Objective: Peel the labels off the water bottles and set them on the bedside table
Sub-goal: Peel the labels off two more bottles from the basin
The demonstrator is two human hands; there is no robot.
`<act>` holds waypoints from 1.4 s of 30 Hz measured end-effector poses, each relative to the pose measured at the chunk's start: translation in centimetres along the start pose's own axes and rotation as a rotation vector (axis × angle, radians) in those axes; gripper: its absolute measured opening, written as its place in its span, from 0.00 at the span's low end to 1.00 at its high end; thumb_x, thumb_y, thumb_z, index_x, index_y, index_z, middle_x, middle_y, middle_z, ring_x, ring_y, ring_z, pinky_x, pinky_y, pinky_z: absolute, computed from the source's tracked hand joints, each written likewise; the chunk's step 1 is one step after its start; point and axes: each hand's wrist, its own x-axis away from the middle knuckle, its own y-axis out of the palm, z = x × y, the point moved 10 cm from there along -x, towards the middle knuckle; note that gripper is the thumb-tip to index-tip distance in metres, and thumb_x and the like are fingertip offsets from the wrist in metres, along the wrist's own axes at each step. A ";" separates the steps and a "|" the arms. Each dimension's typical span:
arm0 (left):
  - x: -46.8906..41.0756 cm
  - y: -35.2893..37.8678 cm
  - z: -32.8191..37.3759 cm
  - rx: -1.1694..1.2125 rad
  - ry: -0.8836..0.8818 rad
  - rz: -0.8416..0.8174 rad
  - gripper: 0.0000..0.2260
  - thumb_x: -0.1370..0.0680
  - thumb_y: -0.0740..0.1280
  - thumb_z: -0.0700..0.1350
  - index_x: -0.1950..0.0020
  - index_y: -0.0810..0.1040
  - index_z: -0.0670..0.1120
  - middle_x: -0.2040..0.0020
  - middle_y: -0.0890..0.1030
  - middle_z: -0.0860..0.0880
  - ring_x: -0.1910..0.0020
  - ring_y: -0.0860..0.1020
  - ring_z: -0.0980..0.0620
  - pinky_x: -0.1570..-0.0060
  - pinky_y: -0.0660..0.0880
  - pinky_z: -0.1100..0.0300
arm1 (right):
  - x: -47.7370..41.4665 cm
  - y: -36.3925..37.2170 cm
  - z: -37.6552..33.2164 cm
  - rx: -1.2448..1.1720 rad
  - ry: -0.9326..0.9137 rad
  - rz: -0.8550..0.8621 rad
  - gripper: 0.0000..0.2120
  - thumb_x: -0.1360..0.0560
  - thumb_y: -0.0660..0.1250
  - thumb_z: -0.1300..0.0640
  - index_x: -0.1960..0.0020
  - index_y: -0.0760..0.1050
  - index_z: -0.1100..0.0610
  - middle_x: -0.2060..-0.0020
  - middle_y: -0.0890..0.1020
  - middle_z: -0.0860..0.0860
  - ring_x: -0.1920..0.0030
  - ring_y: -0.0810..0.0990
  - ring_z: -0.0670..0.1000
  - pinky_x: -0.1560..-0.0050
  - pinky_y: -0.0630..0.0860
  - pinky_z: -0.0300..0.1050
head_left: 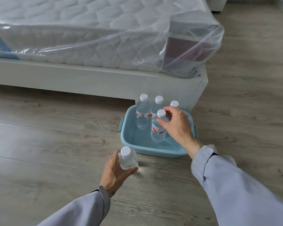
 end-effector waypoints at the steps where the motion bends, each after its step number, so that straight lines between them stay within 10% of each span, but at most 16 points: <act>1: 0.0 0.0 0.0 0.002 -0.001 -0.002 0.27 0.36 0.86 0.51 0.41 0.78 0.54 0.47 0.83 0.55 0.47 0.81 0.54 0.51 0.75 0.62 | 0.0 0.2 0.0 0.009 0.006 0.004 0.18 0.30 0.82 0.55 0.43 0.83 0.57 0.52 0.86 0.52 0.53 0.81 0.50 0.49 0.78 0.44; 20: -0.4 -5.2 17.5 -0.101 0.431 0.137 0.31 0.29 0.78 0.62 0.31 0.78 0.48 0.38 0.78 0.57 0.40 0.73 0.63 0.42 0.64 0.83 | 0.7 -9.8 -11.4 -0.034 -0.174 0.075 0.18 0.33 0.84 0.47 0.47 0.87 0.53 0.57 0.88 0.46 0.56 0.86 0.47 0.50 0.84 0.46; 30: 1.1 -3.2 23.6 0.177 0.398 0.127 0.34 0.35 0.78 0.67 0.38 0.79 0.48 0.44 0.85 0.54 0.46 0.84 0.55 0.45 0.82 0.62 | 3.9 -16.9 -19.1 -0.190 -0.240 0.162 0.16 0.35 0.84 0.44 0.54 0.86 0.52 0.63 0.87 0.44 0.61 0.86 0.45 0.55 0.84 0.46; 37: 0.3 -3.5 25.2 0.415 0.422 -0.183 0.21 0.27 0.83 0.42 0.36 0.83 0.46 0.43 0.90 0.53 0.42 0.88 0.53 0.39 0.82 0.59 | 3.5 -16.5 -17.6 -0.414 -0.281 -0.145 0.15 0.24 0.75 0.45 0.41 0.85 0.52 0.49 0.89 0.45 0.45 0.87 0.43 0.40 0.82 0.43; 42: 0.1 -4.9 26.9 0.466 0.428 -0.258 0.24 0.27 0.80 0.48 0.33 0.82 0.42 0.40 0.89 0.48 0.40 0.87 0.49 0.37 0.82 0.57 | 4.4 -14.9 -15.8 -0.502 -0.253 -0.353 0.12 0.21 0.73 0.55 0.37 0.83 0.48 0.41 0.88 0.46 0.38 0.86 0.47 0.34 0.80 0.50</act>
